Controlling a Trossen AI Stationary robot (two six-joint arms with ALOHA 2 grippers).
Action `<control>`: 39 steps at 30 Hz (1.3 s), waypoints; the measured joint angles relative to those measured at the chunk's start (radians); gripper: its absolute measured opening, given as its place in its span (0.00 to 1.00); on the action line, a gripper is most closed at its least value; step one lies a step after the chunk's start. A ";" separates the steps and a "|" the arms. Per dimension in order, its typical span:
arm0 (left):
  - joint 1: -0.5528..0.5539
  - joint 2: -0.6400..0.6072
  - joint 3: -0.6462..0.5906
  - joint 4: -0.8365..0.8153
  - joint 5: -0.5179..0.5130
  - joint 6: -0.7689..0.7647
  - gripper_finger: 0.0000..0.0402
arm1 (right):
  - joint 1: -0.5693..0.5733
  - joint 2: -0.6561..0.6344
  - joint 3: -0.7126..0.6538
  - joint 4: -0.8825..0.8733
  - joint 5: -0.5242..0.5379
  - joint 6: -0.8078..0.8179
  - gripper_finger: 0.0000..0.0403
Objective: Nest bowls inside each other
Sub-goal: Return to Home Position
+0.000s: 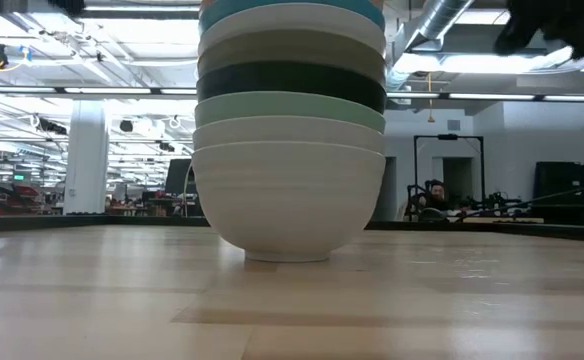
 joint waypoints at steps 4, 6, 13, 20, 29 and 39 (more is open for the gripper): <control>0.042 0.003 -0.194 0.185 -0.072 -0.071 0.40 | -0.033 0.003 -0.032 -0.072 -0.024 0.016 0.34; 0.074 0.001 -0.260 0.253 -0.116 -0.132 0.42 | -0.050 0.006 -0.032 -0.147 -0.043 -0.009 0.36; 0.212 0.002 -0.258 0.101 -0.152 -0.293 0.49 | -0.118 0.016 -0.032 -0.349 -0.059 -0.008 0.47; 0.252 0.014 -0.256 -0.141 -0.161 -0.294 0.50 | -0.153 0.016 -0.033 -0.664 -0.058 0.193 0.53; 0.252 0.032 -0.249 -0.166 -0.159 -0.294 0.50 | -0.149 0.035 -0.032 -0.787 -0.052 0.313 0.54; 0.252 0.032 -0.248 -0.171 -0.159 -0.294 0.50 | -0.149 0.035 -0.032 -0.787 -0.051 0.313 0.53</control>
